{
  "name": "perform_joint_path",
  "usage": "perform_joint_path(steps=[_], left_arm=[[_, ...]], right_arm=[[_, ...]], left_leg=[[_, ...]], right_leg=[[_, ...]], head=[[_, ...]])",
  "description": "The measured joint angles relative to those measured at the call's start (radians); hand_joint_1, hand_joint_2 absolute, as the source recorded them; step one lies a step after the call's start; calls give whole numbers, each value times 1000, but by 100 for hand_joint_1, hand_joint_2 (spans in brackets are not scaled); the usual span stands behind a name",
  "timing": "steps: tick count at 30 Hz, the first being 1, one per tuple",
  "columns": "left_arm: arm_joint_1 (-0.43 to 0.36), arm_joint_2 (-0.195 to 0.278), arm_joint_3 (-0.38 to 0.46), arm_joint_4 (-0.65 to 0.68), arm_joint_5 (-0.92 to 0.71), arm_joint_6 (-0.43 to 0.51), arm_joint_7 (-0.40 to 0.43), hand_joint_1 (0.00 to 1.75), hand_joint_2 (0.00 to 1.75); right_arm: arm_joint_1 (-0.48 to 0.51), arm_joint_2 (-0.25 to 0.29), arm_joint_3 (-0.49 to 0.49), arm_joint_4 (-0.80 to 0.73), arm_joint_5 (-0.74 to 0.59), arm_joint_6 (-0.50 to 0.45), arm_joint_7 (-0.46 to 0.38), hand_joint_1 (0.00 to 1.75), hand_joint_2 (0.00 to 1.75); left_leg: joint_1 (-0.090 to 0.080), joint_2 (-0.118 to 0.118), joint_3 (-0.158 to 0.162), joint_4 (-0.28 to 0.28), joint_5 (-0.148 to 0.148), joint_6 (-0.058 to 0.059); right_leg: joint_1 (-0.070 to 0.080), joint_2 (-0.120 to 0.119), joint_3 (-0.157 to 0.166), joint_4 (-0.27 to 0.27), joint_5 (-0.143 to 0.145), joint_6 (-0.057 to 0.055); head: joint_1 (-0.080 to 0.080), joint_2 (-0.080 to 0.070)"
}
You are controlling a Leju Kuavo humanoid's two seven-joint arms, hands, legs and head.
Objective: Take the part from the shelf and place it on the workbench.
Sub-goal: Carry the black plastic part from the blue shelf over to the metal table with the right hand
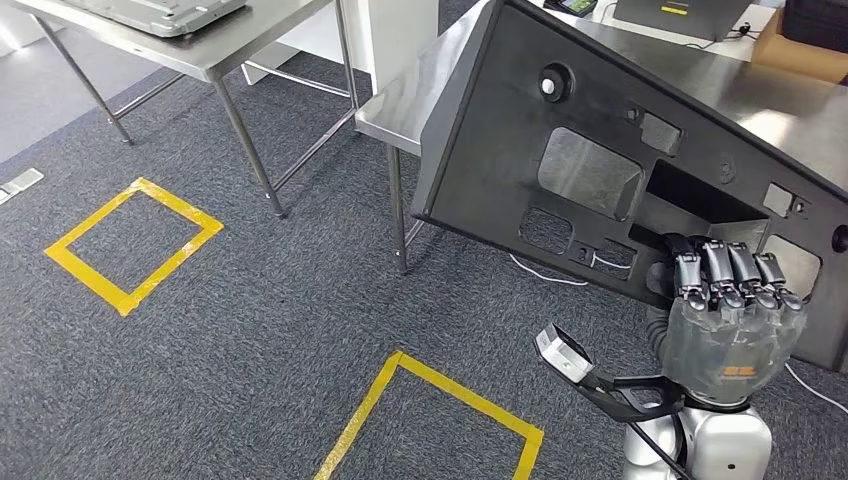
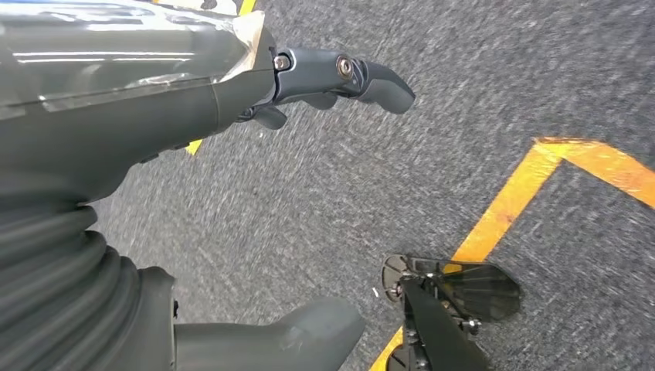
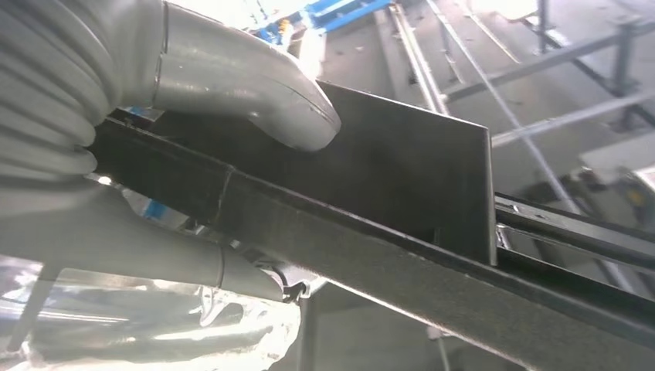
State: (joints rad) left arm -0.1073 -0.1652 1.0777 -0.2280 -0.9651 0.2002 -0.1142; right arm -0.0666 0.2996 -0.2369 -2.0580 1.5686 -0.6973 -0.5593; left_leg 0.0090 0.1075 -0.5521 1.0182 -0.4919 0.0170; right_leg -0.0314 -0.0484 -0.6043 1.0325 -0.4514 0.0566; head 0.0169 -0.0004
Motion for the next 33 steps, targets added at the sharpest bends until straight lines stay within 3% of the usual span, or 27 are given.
perform_joint_path(steps=[2, 3, 5, 7, 9, 11, 13, 15, 17, 18, 20, 22, 24, 25, 26, 28, 29, 31, 33], left_arm=[[-4, -1, 0, 0, 0, 0, -1, 0, 175], [-6, -1, 0, 0, 0, 0, -1, 0, 175], [-8, -3, 0, 0, 0, -1, -2, 0, 175], [-4, -4, 0, 1, 0, -1, -3, 0, 175], [1, -3, 0, 1, 1, -1, -2, 0, 175], [3, -3, 0, 1, 2, 0, -2, 0, 175], [3, -1, 0, 1, 3, 0, -2, 0, 175], [2, 2, 0, 1, 2, 1, -1, 0, 175], [0, 2, 1, 1, 2, 1, 0, 0, 175], [-2, 1, 1, 1, 2, 1, 1, 0, 175], [-1, -1, 1, 1, 2, 1, 1, 0, 175], [2, -1, 1, 2, 2, 1, 1, 0, 175], [4, -1, 1, 2, 2, 1, 2, 0, 175], [5, -1, 1, 2, 2, 1, 2, 0, 175], [5, -1, 1, 2, 1, 0, 2, 0, 175], [4, -1, 1, 3, -1, -1, 2, 0, 175], [4, -1, 1, 4, -4, -2, 1, 0, 175], [4, 0, 1, 4, -10, -3, 0, 0, 175], [4, 1, 0, 4, -16, -5, 0, 0, 175]], right_arm=[[-1, -2, -1, 7, 0, 0, 3, 175, 175], [-1, -3, -1, 10, 0, 0, 4, 175, 175], [-2, -4, 0, 15, 0, 0, 10, 175, 175], [-4, -7, 6, 24, 0, 0, 23, 175, 175], [-5, -13, 18, 41, 0, 0, 46, 175, 175], [-7, -23, 38, 61, 0, 0, 83, 175, 175], [-11, -36, 68, 77, 0, 0, 122, 175, 175], [-17, -51, 99, 90, 0, 0, 150, 175, 175], [-20, -68, 121, 97, 0, 0, 172, 175, 175], [-23, -77, 129, 100, 0, 0, 179, 175, 175], [-32, -92, 143, 105, 0, 0, 187, 175, 175], [-39, -104, 153, 111, 0, 0, 189, 175, 175], [-39, -112, 158, 117, 0, 0, 190, 175, 175], [-38, -116, 160, 121, 0, 0, 191, 175, 175], [-37, -119, 161, 123, 0, 0, 194, 175, 175], [-37, -126, 163, 127, 0, 0, 201, 175, 175], [-36, -129, 164, 127, 0, 0, 205, 175, 175], [-31, -135, 165, 126, 0, 0, 215, 175, 175], [-22, -141, 169, 125, 0, 0, 228, 175, 175]], left_leg=[[6, 15, 4, 1, -4, -13], [11, 8, 4, 7, -12, -19], [17, -37, -20, 68, -55, -26], [16, -87, -80, 192, -115, -24], [13, -104, -130, 275, -130, -13], [5, -118, -121, 229, -77, 4], [-5, -163, -70, 103, -9, 25], [-13, -189, -39, 30, 17, 36], [-17, -173, -32, 17, 21, 41], [-15, -166, -27, 7, 28, 43], [-9, -149, -18, -14, 41, 47], [-7, -132, -18, -20, 44, 48], [-6, -115, -20, -20, 44, 47], [-4, -109, -21, -19, 44, 45], [-2, -103, -21, -19, 43, 42], [0, -97, -22, -13, 40, 30], [-1, -95, -23, -9, 37, 23], [-3, -93, -25, -4, 33, 12], [-1, -93, -25, -4, 35, 20]], right_leg=[[6, 21, -1, 0, 3, -21], [6, 32, -1, 0, 4, -28], [5, 51, 1, -2, 7, -41], [12, 71, 0, -2, 8, -50], [22, 97, 0, -1, 10, -57], [29, 126, 1, -1, 11, -60], [32, 149, 2, -1, 13, -61], [32, 166, -1, -1, 15, -59], [32, 178, -5, -5, 19, -52], [33, 168, -9, -2, 18, -49], [37, 120, -34, 43, -7, -48], [30, 75, -88, 158, -61, -49], [18, 63, -133, 256, -94, -39], [11, 60, -131, 257, -90, -28], [4, 57, -107, 218, -73, -15], [-8, 46, -29, 83, -31, 8], [-9, 43, 1, 31, -18, 10], [-9, 43, 23, -9, -12, 0], [-9, 47, 25, -12, -8, -7]], head=[[-3, 0], [-4, 0], [-7, 0], [-10, 0], [-11, 0], [-11, 0], [-10, 0], [-11, 0], [-14, 0], [-15, 0], [-12, 0], [-8, 0], [-5, 0], [-4, 0], [-3, 0], [-3, 0], [-3, 0], [-6, 0], [-10, 0]])
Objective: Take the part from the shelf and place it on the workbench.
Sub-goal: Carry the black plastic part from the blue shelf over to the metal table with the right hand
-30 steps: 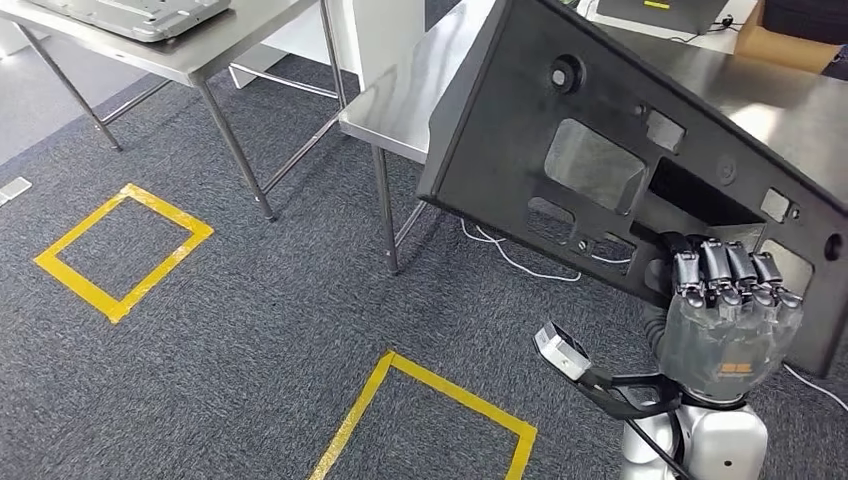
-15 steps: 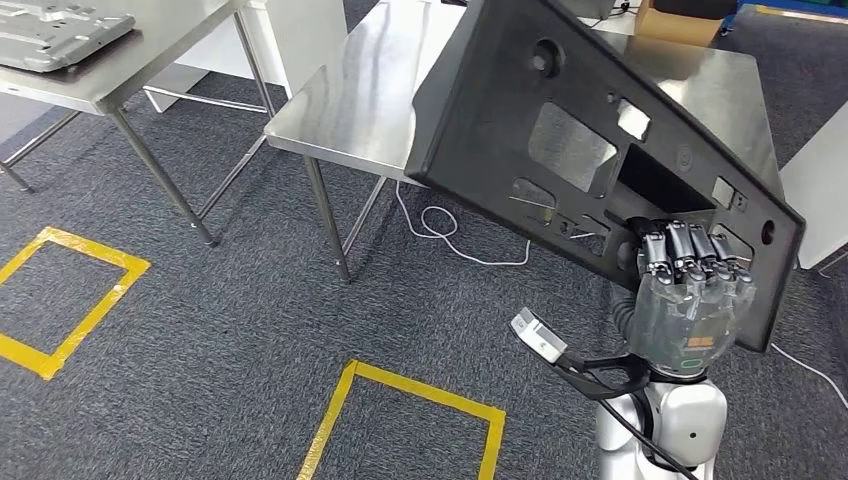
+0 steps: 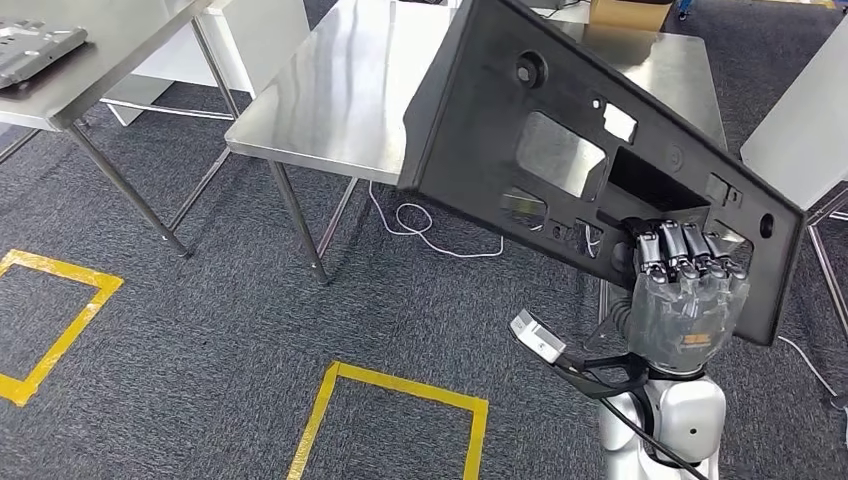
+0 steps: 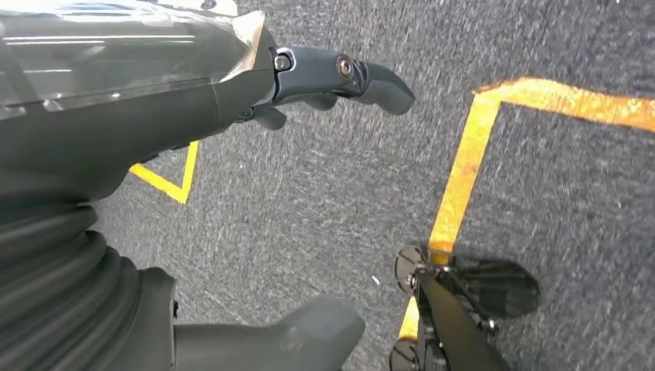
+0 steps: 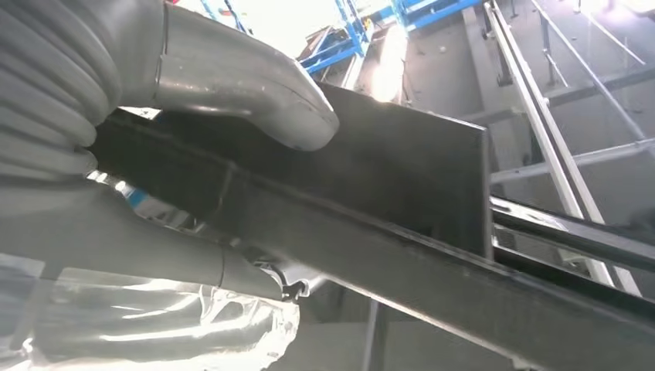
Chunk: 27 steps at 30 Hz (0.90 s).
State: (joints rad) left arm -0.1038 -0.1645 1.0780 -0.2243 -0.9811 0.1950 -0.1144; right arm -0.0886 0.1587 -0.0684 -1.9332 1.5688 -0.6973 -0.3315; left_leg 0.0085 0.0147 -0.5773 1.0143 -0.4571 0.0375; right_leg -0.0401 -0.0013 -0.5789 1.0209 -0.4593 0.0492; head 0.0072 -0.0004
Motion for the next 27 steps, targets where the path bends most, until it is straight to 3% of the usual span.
perform_joint_path(steps=[2, 5, 7, 9, 12, 14, 27], left_arm=[[0, 0, 0, 1, -4, -3, 0, 0, 175], [0, -1, -1, 2, -8, -6, 0, 0, 175], [0, -1, -1, 2, -10, -6, -1, 0, 175], [0, -1, -1, 2, -10, -6, -5, 0, 175], [-2, -1, -1, 2, -4, -9, -16, 0, 175], [-3, -1, -1, 2, -1, -12, -20, 0, 175], [-3, -1, 3, 2, 25, -52, -45, 0, 175]], right_arm=[[9, -6, 4, -4, 0, 0, 10, 175, 175], [24, -14, 6, -14, 0, 0, 15, 175, 175], [36, -18, 7, -21, 0, 0, 17, 175, 175], [46, -22, 8, -28, 0, 0, 23, 175, 175], [55, -27, 9, -33, 0, 0, 29, 175, 175], [58, -30, 10, -33, 0, 0, 31, 175, 175], [68, -62, 49, -34, 0, 0, 75, 175, 175]], left_leg=[[4, 0, 1, -1, 2, 12], [9, 0, 4, -5, 3, 13], [11, 0, 5, -7, 4, 8], [13, 0, 5, -8, 5, -4], [16, 0, 5, -8, 4, -26], [16, 0, 5, -8, 4, -33], [3, 0, 4, -7, 3, -35]], right_leg=[[4, 1, 1, 0, 1, -1], [11, 1, 2, 0, 0, -4], [14, 1, 2, 0, 0, -10], [18, 1, 1, 1, -1, -16], [21, 1, 1, 1, -1, -17], [21, 1, 1, 1, -1, -17], [13, 0, 1, 1, -1, -16]], head=[[-1, 0], [-1, 0], [-1, 0], [-1, 0], [-1, 0], [-1, 0], [-1, 0]])
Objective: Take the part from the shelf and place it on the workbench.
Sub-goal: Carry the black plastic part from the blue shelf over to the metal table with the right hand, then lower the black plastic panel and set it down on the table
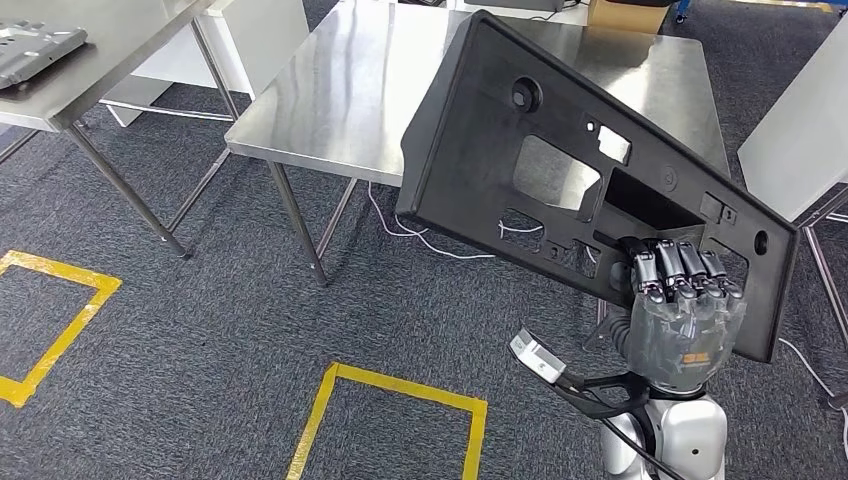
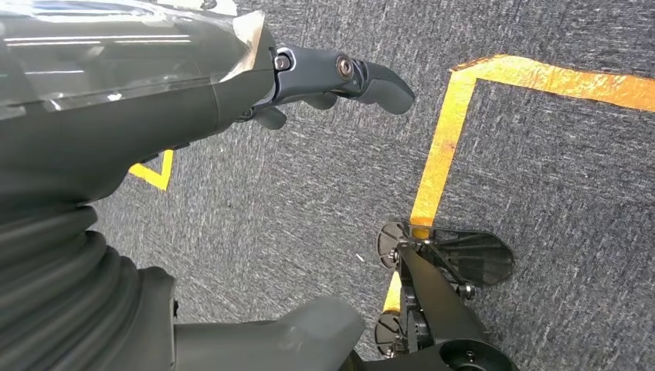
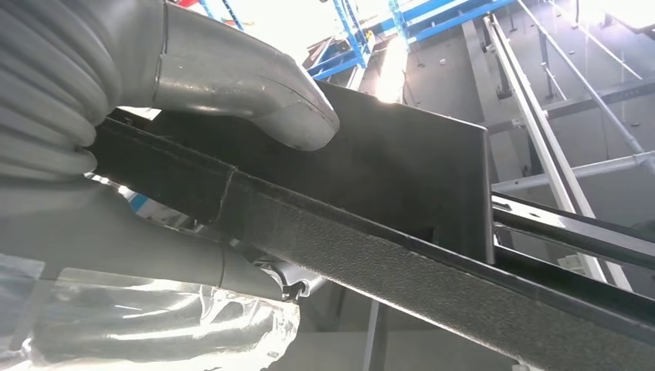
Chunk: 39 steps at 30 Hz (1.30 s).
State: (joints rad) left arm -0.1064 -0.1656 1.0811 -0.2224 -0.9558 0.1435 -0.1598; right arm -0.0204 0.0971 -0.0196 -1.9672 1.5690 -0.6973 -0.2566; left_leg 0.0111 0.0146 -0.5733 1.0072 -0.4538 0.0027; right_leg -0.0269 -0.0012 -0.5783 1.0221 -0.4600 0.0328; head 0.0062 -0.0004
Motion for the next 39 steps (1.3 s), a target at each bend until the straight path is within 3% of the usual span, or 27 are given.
perform_joint_path(steps=[12, 15, 19, 21, 23, 24, 25, 26, 28, 29, 31, 33, 35, 38, 39], left_arm=[[0, 1, 0, 0, 1, -14, -2, 0, 175], [0, 4, 0, 0, 1, -19, -1, 0, 175], [0, 4, 0, 0, 2, -29, 1, 0, 175], [0, 2, 0, 1, 3, -30, 2, 0, 175], [0, 1, 1, 1, 3, -31, 3, 0, 175], [1, 1, 1, 1, 4, -31, 4, 0, 175], [1, 1, 1, 1, 5, -31, 5, 0, 175], [2, 0, 1, 1, 7, -31, 7, 0, 175], [3, 2, 2, 1, 10, -32, 10, 0, 175], [2, 3, 4, 1, 12, -32, 11, 0, 175], [2, 6, 10, 1, 13, -32, 12, 0, 175], [1, 5, 15, 1, 14, -32, 13, 0, 175], [1, 3, 19, 2, 15, -31, 14, 0, 175], [2, 1, 23, 3, 15, -31, 17, 0, 175], [3, 1, 25, 3, 15, -30, 18, 0, 175]], right_arm=[[0, -25, 15, 2, 0, 0, 11, 175, 175], [0, -29, 21, 4, 0, 0, 17, 175, 175], [0, -42, 28, 5, 0, 0, 31, 175, 175], [0, -50, 29, 6, 0, 0, 36, 175, 175], [2, -56, 29, 9, 0, 0, 39, 175, 175], [4, -59, 29, 12, 0, 0, 40, 175, 175], [5, -62, 29, 15, 0, 0, 40, 175, 175], [6, -64, 29, 18, 0, 0, 40, 175, 175], [3, -67, 30, 26, 0, 0, 40, 175, 175], [2, -67, 32, 31, 0, 0, 40, 175, 175], [-2, -69, 39, 41, 0, 0, 41, 175, 175], [-5, -72, 46, 50, 0, 0, 43, 175, 175], [-11, -74, 52, 56, 0, 0, 45, 175, 175], [-18, -76, 61, 66, 0, 0, 52, 175, 175], [-19, -78, 66, 71, 0, 0, 56, 175, 175]], left_leg=[[0, 0, -1, 2, -1, 2], [-1, 0, -6, 11, -7, 16], [2, 3, 13, -24, 7, 37], [9, 6, 27, -48, 21, 44], [10, 7, 27, -50, 22, 46], [10, 7, 26, -50, 21, 45], [11, 6, 26, -49, 20, 42], [13, 5, 26, -47, 18, 37], [17, 3, 23, -32, 7, 19], [18, 2, 20, -20, -2, 8], [20, 2, 13, -3, -14, -9], [30, 2, 13, 2, -17, -15], [36, 0, -4, 44, -43, -16], [29, -5, -108, 233, -117, -5], [26, -7, -142, 283, -126, 1]], right_leg=[[-6, 0, 0, -1, 0, 1], [-14, 0, 2, -2, 2, 4], [-8, -1, 2, -5, 2, 12], [-6, 0, -31, 63, -32, 7], [-9, 0, -95, 188, -83, 3], [-12, 0, -118, 232, -94, 7], [-16, 0, -126, 243, -90, 15], [-22, -1, -112, 214, -72, 27], [-33, -4, -49, 91, -25, 53], [-36, -4, -23, 43, -11, 54], [-32, -1, -5, 12, -9, 39], [-26, 4, -6, 17, -12, 20], [-21, 8, -2, 18, -14, 7], [-8, 8, 3, 17, -20, -8], [-2, 9, 5, 17, -22, -12]], head=[[0, 0], [-1, 0], [-2, 0], [2, 0], [4, 0], [4, 0], [4, 0], [5, 0], [6, 0], [6, 0], [1, 0], [-5, 0], [-7, 0], [-10, 0], [-11, 0]])
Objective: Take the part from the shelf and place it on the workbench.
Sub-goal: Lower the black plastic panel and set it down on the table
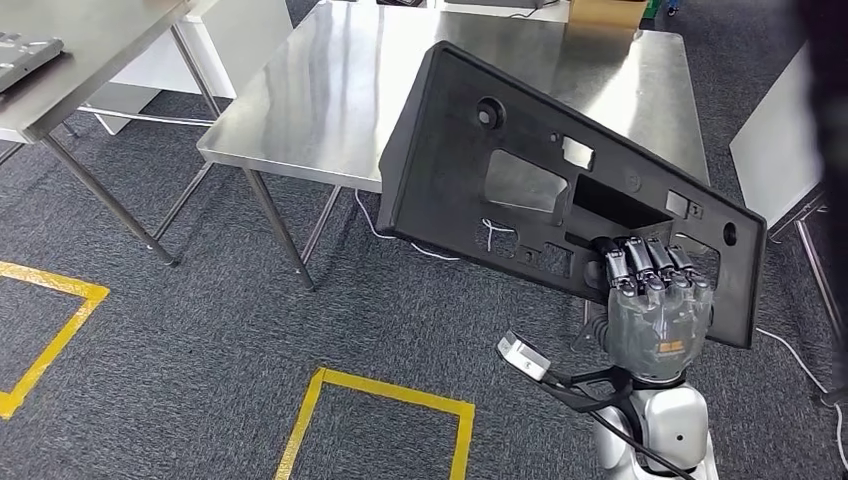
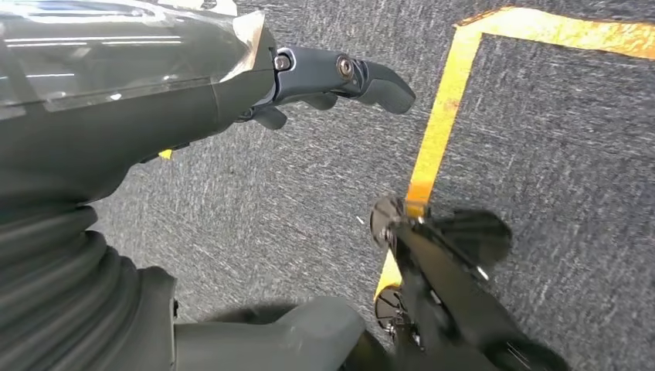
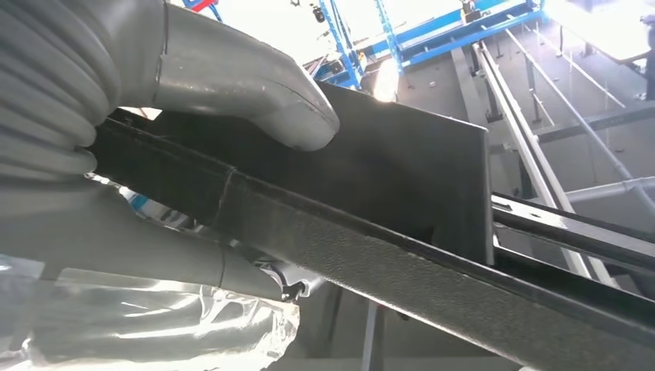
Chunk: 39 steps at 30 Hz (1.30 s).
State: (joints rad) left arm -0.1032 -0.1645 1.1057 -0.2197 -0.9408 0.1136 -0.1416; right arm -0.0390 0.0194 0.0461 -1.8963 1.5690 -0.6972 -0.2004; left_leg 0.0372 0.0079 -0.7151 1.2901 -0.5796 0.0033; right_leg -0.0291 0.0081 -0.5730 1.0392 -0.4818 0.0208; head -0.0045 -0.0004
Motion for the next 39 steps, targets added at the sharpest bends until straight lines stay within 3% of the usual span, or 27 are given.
perform_joint_path(steps=[1, 2, 4, 6, 8, 11, 13, 15, 16, 17, 19, 20, 22, 24, 26, 27, 29, 31, 32, 33, 35, 36, 39], left_arm=[[1, 0, 0, 0, 0, 1, 1, 0, 175], [2, 0, 1, 0, 1, 1, 1, 0, 175], [3, 0, 1, 0, 1, 1, 2, 0, 175], [1, 1, 1, 0, 0, 0, 3, 0, 175], [0, 2, 1, 0, -2, -1, 8, 0, 175], [0, 1, 1, 0, -4, -4, 14, 0, 175], [0, 1, 1, 0, -4, -5, 16, 0, 175], [0, 1, 1, 0, -4, -6, 16, 0, 175], [0, 1, 1, 0, -4, -7, 16, 0, 175], [1, 1, 1, 0, -4, -8, 17, 0, 175], [1, 0, 1, 2, -6, -10, 19, 0, 175], [1, 0, 1, 3, -8, -11, 19, 0, 175], [1, 0, 1, 4, -13, -11, 20, 0, 175], [0, 0, 1, 4, -15, -11, 20, 0, 175], [0, 0, 1, 4, -17, -11, 20, 0, 175], [-1, 0, 1, 4, -19, -12, 19, 0, 175], [0, 0, 0, 6, -22, -16, 17, 0, 175], [1, -1, 0, 6, -24, -22, 16, 0, 175], [1, -1, 0, 6, -24, -24, 15, 0, 175], [1, 0, 0, 6, -24, -26, 15, 0, 175], [1, 1, 0, 6, -25, -27, 15, 0, 175], [0, 2, 0, 6, -25, -27, 15, 0, 175], [-1, 4, 0, 7, -25, -27, 17, 0, 175]], right_arm=[[0, -3, 4, 4, 0, 0, 5, 175, 175], [0, -6, 7, 8, 0, 0, 10, 175, 175], [0, -13, 11, 11, 0, 0, 21, 175, 175], [3, -19, 11, 11, 0, 0, 29, 175, 175], [10, -26, 11, 11, 0, 0, 33, 175, 175], [17, -35, 11, 7, 0, 0, 37, 175, 175], [19, -40, 11, 6, 0, 0, 37, 175, 175], [25, -45, 11, 6, 0, 0, 37, 175, 175], [29, -47, 11, 6, 0, 0, 38, 175, 175], [30, -49, 11, 6, 0, 0, 38, 175, 175], [31, -52, 11, 6, 0, 0, 38, 175, 175], [32, -53, 11, 6, 0, 0, 38, 175, 175], [34, -54, 11, 4, 0, 0, 38, 175, 175], [35, -55, 11, 2, 0, 0, 38, 175, 175], [35, -55, 10, 0, 0, 0, 38, 175, 175], [35, -54, 10, -1, 0, 0, 38, 175, 175], [35, -53, 9, -2, 0, 0, 35, 175, 175], [35, -52, 9, -2, 0, 0, 31, 175, 175], [36, -52, 9, -2, 0, 0, 28, 175, 175], [36, -52, 9, -2, 0, 0, 26, 175, 175], [37, -51, 9, -2, 0, 0, 25, 175, 175], [37, -51, 8, -2, 0, 0, 24, 175, 175], [40, -51, 8, -2, 0, 0, 25, 175, 175]], left_leg=[[-4, -1, -19, 17, 9, 8], [-9, -3, -19, -3, 37, 18], [-24, -10, 26, -126, 112, 40], [-37, -13, 68, -223, 147, 52], [-44, -10, 77, -242, 143, 55], [-40, -7, 100, -273, 151, 60], [-37, -5, 115, -286, 152, 65], [-39, -5, 121, -285, 146, 68], [-39, -6, 124, -285, 143, 67], [-39, -6, 128, -284, 139, 65], [-39, -7, 140, -284, 129, 59], [-41, -7, 145, -282, 122, 53], [-45, -7, 152, -279, 110, 42], [-43, -5, 155, -279, 102, 32], [-37, -5, 149, -256, 86, 21], [-34, -5, 133, -219, 66, 14], [-29, -6, 66, -92, 12, 4], [-25, -6, -2, 8, -8, -1], [-25, -6, -13, 7, 10, 0], [-25, -6, -4, -32, 46, 3], [-27, -7, 53, -169, 122, 15], [-31, -7, 77, -223, 141, 22], [-41, -7, 103, -271, 137, 44]], right_leg=[[5, 1, 3, 0, -2, -4], [9, 3, 7, 0, -5, -7], [13, 6, 15, -1, -10, -12], [17, 9, 18, -2, -15, -10], [19, 10, 18, -7, -19, -3], [21, 6, 12, 12, -33, 7], [19, 3, -38, 110, -71, 3], [18, 2, -113, 232, -106, 4], [17, 2, -135, 257, -104, 10], [16, 2, -138, 243, -86, 18], [11, -4, -90, 116, -17, 37], [11, -8, -60, 49, 13, 39], [12, -12, -26, -19, 39, 26], [14, -8, -21, -24, 38, 6], [10, -6, -14, -27, 36, -7], [7, -5, -9, -28, 34, -13], [7, -5, 0, -28, 26, -23], [9, -3, 7, -28, 18, -29], [10, -1, 12, -28, 13, -29], [10, 1, 19, -28, 7, -28], [11, 5, 34, -29, -6, -21], [13, 6, 40, -30, -12, -17], [18, 6, 53, -26, -13, 4]], head=[[0, 0], [0, 0], [1, 0], [1, 0], [1, 0], [1, 0], [3, 0], [5, 0], [5, 0], [6, 0], [7, 0], [8, 0], [7, 0], [6, 0], [5, 0], [4, 0], [1, 0], [1, 0], [1, 0], [1, 0], [1, 0], [1, 0], [1, 0]])
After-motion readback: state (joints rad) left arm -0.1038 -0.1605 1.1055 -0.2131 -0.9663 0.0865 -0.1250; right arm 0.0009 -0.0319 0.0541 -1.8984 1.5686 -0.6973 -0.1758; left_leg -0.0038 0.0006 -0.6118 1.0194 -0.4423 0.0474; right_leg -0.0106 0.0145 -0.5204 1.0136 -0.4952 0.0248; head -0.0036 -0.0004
